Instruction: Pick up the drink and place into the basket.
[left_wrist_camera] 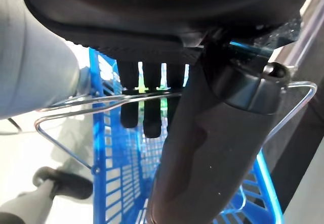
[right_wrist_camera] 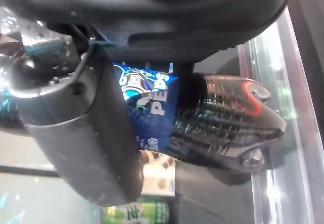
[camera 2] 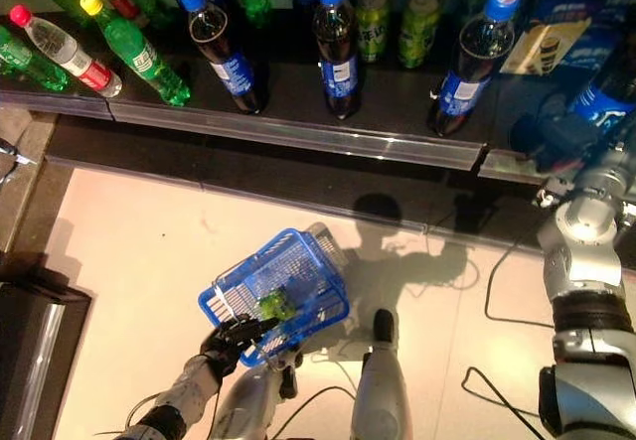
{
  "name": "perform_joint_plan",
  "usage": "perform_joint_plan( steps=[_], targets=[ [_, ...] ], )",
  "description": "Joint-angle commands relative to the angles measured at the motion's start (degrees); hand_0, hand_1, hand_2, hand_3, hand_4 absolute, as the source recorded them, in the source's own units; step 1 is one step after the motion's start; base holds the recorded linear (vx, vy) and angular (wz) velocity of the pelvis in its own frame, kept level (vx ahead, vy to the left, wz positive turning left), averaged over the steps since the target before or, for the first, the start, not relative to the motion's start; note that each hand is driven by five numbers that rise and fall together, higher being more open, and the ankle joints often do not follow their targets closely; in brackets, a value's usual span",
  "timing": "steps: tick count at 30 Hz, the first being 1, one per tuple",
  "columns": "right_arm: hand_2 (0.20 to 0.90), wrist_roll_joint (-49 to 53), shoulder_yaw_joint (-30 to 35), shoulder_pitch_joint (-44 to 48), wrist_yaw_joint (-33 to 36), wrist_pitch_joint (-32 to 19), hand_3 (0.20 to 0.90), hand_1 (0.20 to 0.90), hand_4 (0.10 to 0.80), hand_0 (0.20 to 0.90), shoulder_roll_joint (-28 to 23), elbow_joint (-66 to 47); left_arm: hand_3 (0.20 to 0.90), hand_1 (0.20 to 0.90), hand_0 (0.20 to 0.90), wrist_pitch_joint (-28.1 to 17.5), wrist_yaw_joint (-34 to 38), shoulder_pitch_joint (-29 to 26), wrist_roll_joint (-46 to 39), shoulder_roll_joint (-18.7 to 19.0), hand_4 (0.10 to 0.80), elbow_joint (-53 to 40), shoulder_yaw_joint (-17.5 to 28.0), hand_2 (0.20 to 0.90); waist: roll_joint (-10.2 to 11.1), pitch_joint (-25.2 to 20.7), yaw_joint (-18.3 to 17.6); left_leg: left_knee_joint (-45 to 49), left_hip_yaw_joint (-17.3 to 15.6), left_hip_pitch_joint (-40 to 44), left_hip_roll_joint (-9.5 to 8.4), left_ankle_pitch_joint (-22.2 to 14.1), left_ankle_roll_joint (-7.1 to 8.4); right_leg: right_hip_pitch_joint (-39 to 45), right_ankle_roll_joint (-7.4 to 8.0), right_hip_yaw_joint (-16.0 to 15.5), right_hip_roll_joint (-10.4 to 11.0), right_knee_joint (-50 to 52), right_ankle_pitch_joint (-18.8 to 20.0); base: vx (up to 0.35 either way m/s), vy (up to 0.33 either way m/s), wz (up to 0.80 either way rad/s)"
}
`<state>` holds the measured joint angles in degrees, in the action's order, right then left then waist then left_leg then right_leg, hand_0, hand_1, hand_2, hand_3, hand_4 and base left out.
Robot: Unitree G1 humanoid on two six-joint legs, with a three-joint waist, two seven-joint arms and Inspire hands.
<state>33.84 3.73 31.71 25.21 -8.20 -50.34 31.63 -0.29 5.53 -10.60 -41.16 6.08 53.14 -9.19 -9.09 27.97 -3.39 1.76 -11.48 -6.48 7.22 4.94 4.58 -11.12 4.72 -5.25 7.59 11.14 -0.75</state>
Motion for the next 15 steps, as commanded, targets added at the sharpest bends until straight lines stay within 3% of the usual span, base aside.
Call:
perform_joint_plan(
  steps=[1, 8, 12, 15],
  targets=[
    [0.3, -3.89, 6.97, -0.39, 2.96, -11.23, 0.2, 0.3, 0.1, 0.3, -1.36, -11.53, 0.2, 0.3, 0.3, -1.26, 1.58, 8.89, 3.71, 10.74, 0.1, 2.73, 0.68, 0.3, 7.63, -13.05, 0.15, 3.54, -0.13, 1.53, 2.45, -1.54, 2.46, 5.16, -0.65, -1.7, 2.9, -5.5, 2.06, 0.114, 0.018, 0.05],
    [0.3, -6.44, 9.73, -7.55, 3.24, -11.73, 0.2, 0.3, 0.1, 0.3, 2.29, -18.85, 0.2, 0.3, 0.3, -1.34, 0.61, 11.06, 5.17, 10.41, 0.1, 4.91, 2.73, 0.3, 9.03, -16.82, -0.37, 1.44, -0.69, 4.88, 2.45, -1.95, 2.15, 8.36, 0.12, -1.31, 3.02, -7.9, 2.8, 0.084, 0.024, 0.01],
    [0.3, -9.5, 9.76, -17.17, -1.12, -10.4, 0.2, 0.3, 0.1, 0.3, 9.83, -27.46, 0.2, 0.3, 0.3, -2.68, 0.0, 13.0, 5.31, 9.48, 0.1, 3.44, 5.04, 0.3, 9.53, -19.27, -1.27, -0.08, -1.41, 7.27, 2.5, -2.17, 1.71, 10.21, 0.61, -0.87, 3.09, -9.54, 3.54, 0.102, 0.045, 0.01],
    [0.3, -8.18, 10.29, -22.07, -5.36, -9.87, 0.2, 0.3, 0.1, 0.3, 12.67, -29.48, 0.2, 0.3, 0.3, -3.83, -0.35, 13.56, 5.61, 9.13, 0.1, 0.66, 5.88, 0.3, 9.75, -19.87, -1.42, -0.16, -1.73, 7.91, 2.55, -2.45, 1.39, 10.81, 0.81, -0.82, 3.19, -9.9, 3.68, 0.049, 0.025, -0.01]
  ],
)
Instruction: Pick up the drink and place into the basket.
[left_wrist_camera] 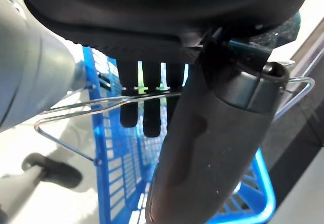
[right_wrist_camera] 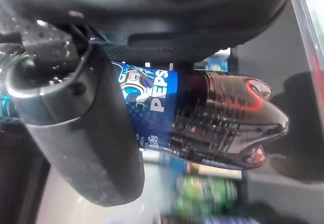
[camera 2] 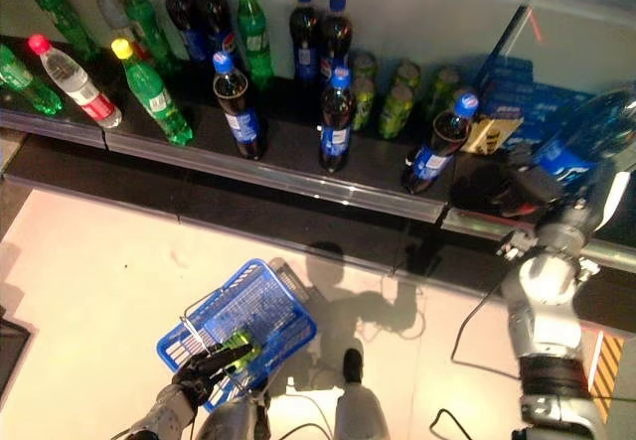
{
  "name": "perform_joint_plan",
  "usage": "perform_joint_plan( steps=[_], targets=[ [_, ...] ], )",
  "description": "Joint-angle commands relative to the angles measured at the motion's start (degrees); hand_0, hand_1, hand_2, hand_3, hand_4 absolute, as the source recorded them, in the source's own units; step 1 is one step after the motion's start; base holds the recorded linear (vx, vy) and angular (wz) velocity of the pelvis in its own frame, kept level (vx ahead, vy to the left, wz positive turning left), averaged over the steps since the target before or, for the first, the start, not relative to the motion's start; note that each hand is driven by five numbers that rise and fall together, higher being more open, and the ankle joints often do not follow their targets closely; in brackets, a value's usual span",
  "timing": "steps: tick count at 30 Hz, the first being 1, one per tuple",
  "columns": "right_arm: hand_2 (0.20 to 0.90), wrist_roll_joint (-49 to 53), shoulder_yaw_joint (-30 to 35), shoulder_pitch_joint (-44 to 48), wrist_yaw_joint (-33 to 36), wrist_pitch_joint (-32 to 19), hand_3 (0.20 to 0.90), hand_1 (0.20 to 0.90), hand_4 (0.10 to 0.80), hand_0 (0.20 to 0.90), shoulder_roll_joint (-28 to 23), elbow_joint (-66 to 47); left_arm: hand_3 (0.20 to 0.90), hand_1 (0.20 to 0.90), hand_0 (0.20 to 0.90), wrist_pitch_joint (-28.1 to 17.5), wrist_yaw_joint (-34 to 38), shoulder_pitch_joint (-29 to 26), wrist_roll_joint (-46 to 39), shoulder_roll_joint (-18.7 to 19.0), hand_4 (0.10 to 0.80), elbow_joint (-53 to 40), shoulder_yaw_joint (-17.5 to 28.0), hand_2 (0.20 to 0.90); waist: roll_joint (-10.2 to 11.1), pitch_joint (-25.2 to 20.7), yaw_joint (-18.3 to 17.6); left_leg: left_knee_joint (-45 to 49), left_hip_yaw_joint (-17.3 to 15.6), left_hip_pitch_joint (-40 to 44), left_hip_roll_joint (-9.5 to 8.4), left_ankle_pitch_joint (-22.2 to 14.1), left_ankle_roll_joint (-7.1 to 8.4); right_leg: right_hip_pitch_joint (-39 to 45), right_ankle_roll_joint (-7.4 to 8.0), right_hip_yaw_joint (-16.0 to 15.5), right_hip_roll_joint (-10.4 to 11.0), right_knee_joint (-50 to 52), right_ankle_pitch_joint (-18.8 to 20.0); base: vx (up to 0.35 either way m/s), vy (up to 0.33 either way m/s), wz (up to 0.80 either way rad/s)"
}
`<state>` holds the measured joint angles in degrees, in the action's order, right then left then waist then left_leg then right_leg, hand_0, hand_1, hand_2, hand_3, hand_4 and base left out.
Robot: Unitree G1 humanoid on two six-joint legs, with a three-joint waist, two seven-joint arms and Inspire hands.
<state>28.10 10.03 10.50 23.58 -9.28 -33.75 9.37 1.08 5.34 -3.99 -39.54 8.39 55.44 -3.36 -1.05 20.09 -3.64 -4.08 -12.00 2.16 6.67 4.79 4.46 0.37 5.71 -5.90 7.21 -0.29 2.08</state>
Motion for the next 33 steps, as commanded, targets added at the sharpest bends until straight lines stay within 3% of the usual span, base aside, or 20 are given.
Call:
perform_joint_plan(
  steps=[1, 9, 16, 23, 33],
  targets=[
    [0.3, -2.49, 4.0, -1.92, -4.65, -8.95, 0.2, 0.3, 0.1, 0.3, -3.18, -7.48, 0.2, 0.3, 0.3, -5.34, -0.23, 7.07, 3.92, 6.74, 0.1, -2.57, 0.14, 0.3, 1.73, -12.02, -1.19, 5.68, -1.29, -0.61, 3.12, -2.34, 1.44, -0.57, -0.15, -0.18, 3.59, 1.49, 0.88, 0.021, 0.03, -0.01],
    [0.3, -1.88, 1.33, -9.2, -12.52, -7.31, 0.2, 0.3, 0.1, 0.3, 5.86, -9.7, 0.2, 0.3, 0.3, -8.35, -2.12, 9.6, 1.23, 6.76, 0.1, -17.91, 0.6, 0.3, 1.87, -11.38, -0.4, 4.96, -1.52, 0.82, 2.83, -2.38, 0.45, 1.15, 0.17, -1.42, 4.07, 0.67, 1.56, -0.001, 0.025, 0.01],
    [0.3, -1.21, -4.38, -12.11, -17.54, -5.92, 0.2, 0.3, 0.1, 0.3, 10.42, -14.18, 0.2, 0.3, 0.3, -4.35, -4.69, 12.47, -1.23, 9.84, 0.1, -33.52, -0.35, 0.3, 1.85, -11.3, 1.5, 3.84, -0.39, 1.38, 2.34, -1.92, -0.15, 2.08, 0.38, -3.27, 4.17, 0.53, 1.74, -0.004, 0.013, 0.09],
    [0.3, -2.2, -13.19, -11.43, -20.74, -5.25, 0.2, 0.3, 0.1, 0.3, 10.18, -17.06, 0.2, 0.3, 0.3, 2.77, -7.22, 14.26, -2.93, 13.36, 0.1, -48.95, -4.94, 0.3, 1.81, -11.17, 4.16, 3.85, 1.45, 1.03, 1.95, -1.68, -0.56, 2.85, 0.35, -4.83, 4.14, 0.44, 1.7, 0.002, 0.007, 0.13],
    [0.3, 0.24, -26.03, -6.43, -22.19, -6.23, 0.2, 0.3, 0.1, 0.3, 11.5, -18.06, 0.2, 0.3, 0.3, 8.93, -8.09, 11.88, -6.44, 15.98, 0.1, -59.34, -11.93, 0.3, 0.8, -10.24, 7.78, 3.04, 4.89, -0.71, 0.85, -0.68, -0.92, 2.62, 0.62, -6.98, 4.9, 0.45, 1.96, -0.015, 0.022, 0.17]
  ],
)
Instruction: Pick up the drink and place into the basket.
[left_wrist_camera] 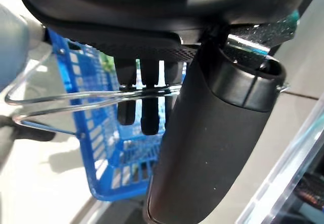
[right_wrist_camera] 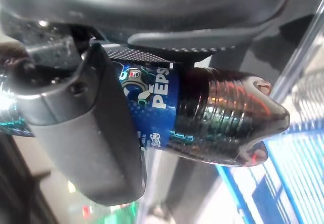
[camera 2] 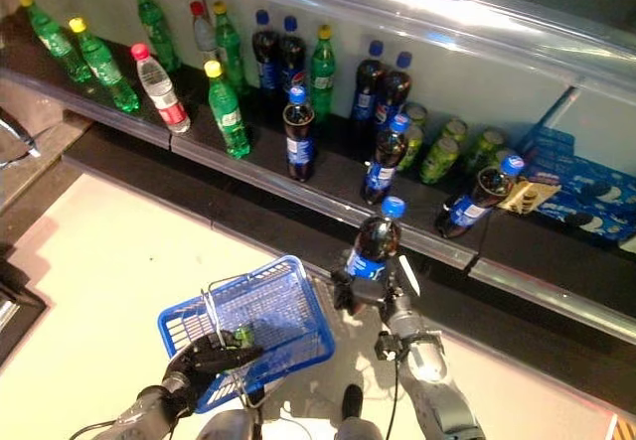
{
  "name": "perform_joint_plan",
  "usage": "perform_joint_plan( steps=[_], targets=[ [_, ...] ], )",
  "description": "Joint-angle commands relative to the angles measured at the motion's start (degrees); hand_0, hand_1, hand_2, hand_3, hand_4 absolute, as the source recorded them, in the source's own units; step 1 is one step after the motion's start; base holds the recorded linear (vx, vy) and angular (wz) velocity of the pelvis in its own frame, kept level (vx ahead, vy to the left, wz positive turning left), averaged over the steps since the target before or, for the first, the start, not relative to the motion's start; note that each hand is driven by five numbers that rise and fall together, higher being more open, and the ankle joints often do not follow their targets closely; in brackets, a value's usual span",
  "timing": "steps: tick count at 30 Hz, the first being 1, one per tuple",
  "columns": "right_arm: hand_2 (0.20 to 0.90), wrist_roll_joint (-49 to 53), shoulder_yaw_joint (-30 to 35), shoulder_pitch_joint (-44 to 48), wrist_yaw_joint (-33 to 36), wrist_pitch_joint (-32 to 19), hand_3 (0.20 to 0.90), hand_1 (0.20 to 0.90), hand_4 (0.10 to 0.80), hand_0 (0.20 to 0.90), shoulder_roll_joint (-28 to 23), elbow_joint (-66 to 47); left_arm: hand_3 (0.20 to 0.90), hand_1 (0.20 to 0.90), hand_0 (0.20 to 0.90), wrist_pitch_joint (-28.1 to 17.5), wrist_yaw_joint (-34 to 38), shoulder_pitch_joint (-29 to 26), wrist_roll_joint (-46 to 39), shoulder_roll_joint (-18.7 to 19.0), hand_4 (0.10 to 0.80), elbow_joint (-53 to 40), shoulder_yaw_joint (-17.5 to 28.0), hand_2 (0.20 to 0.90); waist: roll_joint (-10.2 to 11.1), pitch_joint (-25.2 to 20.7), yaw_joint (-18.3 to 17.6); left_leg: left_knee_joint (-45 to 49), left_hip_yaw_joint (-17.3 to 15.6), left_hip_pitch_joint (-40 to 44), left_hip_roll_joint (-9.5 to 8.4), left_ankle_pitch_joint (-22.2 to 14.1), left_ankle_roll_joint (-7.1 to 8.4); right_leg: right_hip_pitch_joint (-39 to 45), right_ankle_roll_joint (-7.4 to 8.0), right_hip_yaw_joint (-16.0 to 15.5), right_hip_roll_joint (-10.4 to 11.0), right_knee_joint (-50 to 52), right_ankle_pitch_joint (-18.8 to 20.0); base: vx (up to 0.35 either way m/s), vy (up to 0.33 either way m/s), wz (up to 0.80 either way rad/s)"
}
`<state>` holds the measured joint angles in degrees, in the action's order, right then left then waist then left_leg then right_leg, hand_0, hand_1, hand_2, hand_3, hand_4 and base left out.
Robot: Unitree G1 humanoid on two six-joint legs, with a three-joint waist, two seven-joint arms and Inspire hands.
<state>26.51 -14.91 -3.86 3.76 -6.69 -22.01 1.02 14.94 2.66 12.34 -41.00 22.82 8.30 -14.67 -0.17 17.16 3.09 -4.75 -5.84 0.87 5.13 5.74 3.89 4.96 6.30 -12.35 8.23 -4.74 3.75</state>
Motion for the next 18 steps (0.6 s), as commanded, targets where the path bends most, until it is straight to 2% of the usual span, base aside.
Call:
perform_joint_plan(
  steps=[1, 7, 18],
  targets=[
    [0.3, 1.75, -1.44, 8.04, -2.35, -8.88, 0.2, 0.3, 0.1, 0.3, -0.11, -9.7, 0.2, 0.3, 0.3, -4.86, -5.44, -4.54, -5.1, 1.59, 0.1, -12.4, -0.78, 0.3, -0.12, -7.3, 1.13, 3.69, -1.15, 0.52, 2.35, -1.61, -0.35, -1.97, 0.05, -0.61, 3.92, 4.88, 0.3, -0.009, 0.032, 0.14],
    [0.3, 2.62, -7.66, 10.41, -0.15, -10.57, 0.2, 0.3, 0.1, 0.3, 2.41, -5.88, 0.2, 0.3, 0.3, -5.43, -6.07, -6.38, -8.5, 1.83, 0.1, -15.39, -3.81, 0.3, -1.12, -7.02, 3.23, 3.04, 0.8, -0.63, 1.47, -0.87, -0.46, -2.2, 0.27, -2.2, 4.83, 4.82, 0.59, -0.008, 0.048, 0.15],
    [0.3, 2.81, -11.03, 11.6, 1.11, -14.58, 0.2, 0.3, 0.1, 0.3, 4.31, 3.12, 0.2, 0.3, 0.3, -4.56, -11.28, -8.13, -14.18, 2.56, 0.1, -20.03, -6.09, 0.3, -2.3, -5.29, 4.71, 3.43, 2.54, -2.77, 0.35, -0.43, -0.85, -3.01, 0.49, -3.6, 5.96, 5.1, 1.1, -0.037, 0.037, 0.14]
  ],
)
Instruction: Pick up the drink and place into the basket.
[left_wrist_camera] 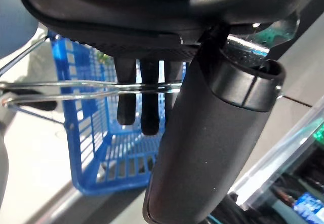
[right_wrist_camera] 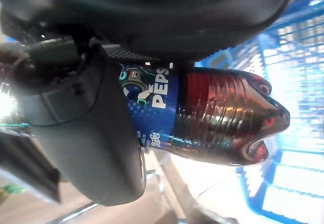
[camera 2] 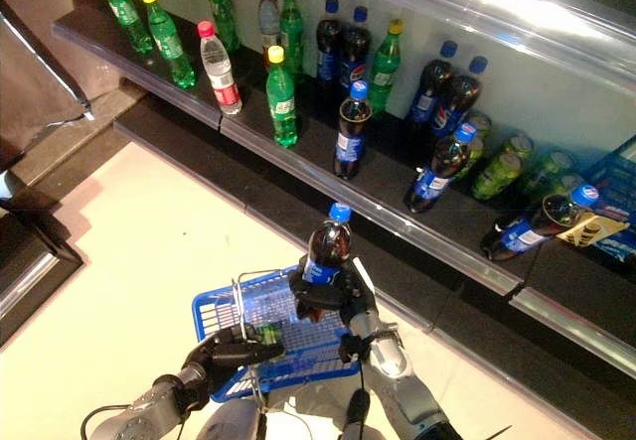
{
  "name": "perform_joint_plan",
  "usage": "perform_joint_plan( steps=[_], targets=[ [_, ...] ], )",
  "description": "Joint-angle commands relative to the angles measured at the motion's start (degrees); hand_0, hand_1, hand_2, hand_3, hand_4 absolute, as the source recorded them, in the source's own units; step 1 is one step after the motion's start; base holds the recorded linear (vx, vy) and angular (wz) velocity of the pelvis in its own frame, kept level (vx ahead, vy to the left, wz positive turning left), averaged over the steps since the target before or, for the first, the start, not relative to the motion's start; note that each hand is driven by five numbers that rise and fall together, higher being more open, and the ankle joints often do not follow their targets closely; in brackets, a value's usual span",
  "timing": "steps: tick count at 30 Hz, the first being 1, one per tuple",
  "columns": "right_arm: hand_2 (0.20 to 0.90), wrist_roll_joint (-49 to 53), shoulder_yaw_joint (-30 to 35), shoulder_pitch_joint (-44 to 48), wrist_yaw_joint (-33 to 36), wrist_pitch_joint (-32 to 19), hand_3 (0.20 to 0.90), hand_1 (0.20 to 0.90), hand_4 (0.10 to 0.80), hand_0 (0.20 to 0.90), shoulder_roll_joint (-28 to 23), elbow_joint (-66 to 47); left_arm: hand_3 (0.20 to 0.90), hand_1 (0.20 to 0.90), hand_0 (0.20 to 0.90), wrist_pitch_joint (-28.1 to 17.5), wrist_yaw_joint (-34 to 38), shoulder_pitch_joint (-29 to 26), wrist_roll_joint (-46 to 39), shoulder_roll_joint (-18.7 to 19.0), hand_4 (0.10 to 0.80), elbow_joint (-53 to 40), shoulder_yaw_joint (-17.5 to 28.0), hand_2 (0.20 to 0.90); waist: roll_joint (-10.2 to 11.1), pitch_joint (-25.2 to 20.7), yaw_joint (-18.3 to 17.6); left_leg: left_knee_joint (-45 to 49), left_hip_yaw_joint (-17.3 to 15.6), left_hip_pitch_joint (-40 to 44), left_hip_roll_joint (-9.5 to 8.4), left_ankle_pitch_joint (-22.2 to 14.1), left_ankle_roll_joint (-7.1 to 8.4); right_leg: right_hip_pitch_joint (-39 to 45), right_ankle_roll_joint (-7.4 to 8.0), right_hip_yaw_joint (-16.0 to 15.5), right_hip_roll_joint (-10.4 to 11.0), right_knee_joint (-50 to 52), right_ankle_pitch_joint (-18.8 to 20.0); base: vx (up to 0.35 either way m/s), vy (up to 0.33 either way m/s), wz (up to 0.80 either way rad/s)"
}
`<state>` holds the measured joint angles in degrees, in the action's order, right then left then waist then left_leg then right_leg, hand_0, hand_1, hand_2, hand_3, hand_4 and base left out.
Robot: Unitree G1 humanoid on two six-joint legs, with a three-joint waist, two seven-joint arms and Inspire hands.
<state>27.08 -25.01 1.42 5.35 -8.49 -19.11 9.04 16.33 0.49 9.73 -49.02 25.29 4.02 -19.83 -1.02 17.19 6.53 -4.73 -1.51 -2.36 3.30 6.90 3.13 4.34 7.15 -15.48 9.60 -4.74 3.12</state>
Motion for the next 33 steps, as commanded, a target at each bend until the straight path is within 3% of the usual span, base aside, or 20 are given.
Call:
perform_joint_plan(
  steps=[1, 8, 20, 24, 33],
  targets=[
    [0.3, 2.45, -1.35, 7.93, -0.52, -13.25, 0.2, 0.3, 0.1, 0.3, 2.46, -0.65, 0.2, 0.3, 0.3, -6.39, -10.65, -6.62, -6.7, 0.4, 0.1, -16.36, -1.93, 0.3, -1.8, -4.93, 1.58, 3.43, -1.45, 0.09, 1.97, -1.52, -0.11, -2.58, -0.39, -0.79, 4.83, 5.15, 1.83, -0.041, 0.038, 0.05],
    [0.3, -5.45, -5.46, 10.49, -1.07, -9.86, 0.2, 0.3, 0.1, 0.3, 2.73, 5.37, 0.2, 0.3, 0.3, -6.7, -10.68, -8.8, -8.09, -0.31, 0.1, -16.34, -3.63, 0.3, -2.13, -4.53, 2.15, 3.47, -0.62, -0.74, 1.27, -1.35, -0.16, -2.96, -0.32, -1.11, 5.39, 5.26, 2.03, -0.019, 0.028, 0.09],
    [0.3, -20.68, -12.43, 16.22, -2.23, -3.59, 0.2, 0.3, 0.1, 0.3, 0.17, 18.51, 0.2, 0.3, 0.3, -5.06, -17.65, -9.72, -10.21, -0.29, 0.1, -16.58, -6.06, 0.3, -2.6, -4.54, 4.47, 3.91, 1.69, -1.3, 0.23, -1.33, -0.11, -2.42, -0.4, -2.65, 6.2, 5.57, 1.88, 0.01, 0.011, 0.06],
    [0.3, -32.53, -15.61, 20.37, -3.67, 0.5, 0.2, 0.3, 0.1, 0.3, -1.46, 23.19, 0.2, 0.3, 0.3, -4.72, -18.14, -11.01, -10.13, -0.37, 0.1, -16.25, -7.32, 0.3, -2.6, -4.38, 5.39, 4.04, 2.47, -1.62, -0.09, -1.24, -0.14, -2.52, -0.21, -3.07, 6.46, 5.87, 1.86, 0.016, 0.015, 0.05],
    [0.3, -47.3, -22.61, 26.38, -10.95, 10.67, 0.2, 0.3, 0.1, 0.3, -3.93, 31.82, 0.2, 0.3, 0.3, -2.14, -19.93, -12.15, -10.97, -0.07, 0.1, -16.89, -7.94, 0.3, -2.51, -3.33, 8.0, 4.05, 4.61, -2.33, -0.63, -0.82, -0.36, -2.37, 0.04, -4.25, 6.79, 6.01, 2.16, 0.011, -0.01, 0.09]
  ],
)
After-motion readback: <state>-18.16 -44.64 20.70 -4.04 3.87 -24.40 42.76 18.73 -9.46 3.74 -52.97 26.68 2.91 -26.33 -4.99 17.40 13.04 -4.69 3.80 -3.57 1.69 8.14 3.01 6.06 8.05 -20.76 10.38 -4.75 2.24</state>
